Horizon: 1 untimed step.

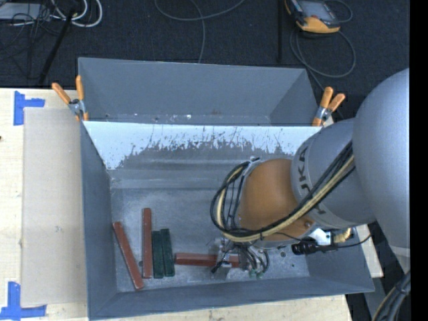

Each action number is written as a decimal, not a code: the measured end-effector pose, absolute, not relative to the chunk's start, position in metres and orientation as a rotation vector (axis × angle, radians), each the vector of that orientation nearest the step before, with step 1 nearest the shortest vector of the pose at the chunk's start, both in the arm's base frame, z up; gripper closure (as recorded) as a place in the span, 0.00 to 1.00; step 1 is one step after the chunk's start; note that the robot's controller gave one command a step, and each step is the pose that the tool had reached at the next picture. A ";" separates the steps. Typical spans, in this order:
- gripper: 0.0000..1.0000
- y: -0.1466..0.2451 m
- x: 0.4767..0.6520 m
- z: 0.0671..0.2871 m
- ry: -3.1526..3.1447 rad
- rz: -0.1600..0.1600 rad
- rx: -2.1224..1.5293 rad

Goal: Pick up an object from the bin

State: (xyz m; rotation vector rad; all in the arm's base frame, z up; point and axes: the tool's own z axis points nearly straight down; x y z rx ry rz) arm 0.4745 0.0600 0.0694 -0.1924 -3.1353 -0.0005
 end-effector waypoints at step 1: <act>1.00 0.074 0.504 0.222 -3.148 -0.004 -0.113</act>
Offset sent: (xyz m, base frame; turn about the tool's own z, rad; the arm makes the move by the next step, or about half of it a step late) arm 0.0272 0.0136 0.1485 -0.0538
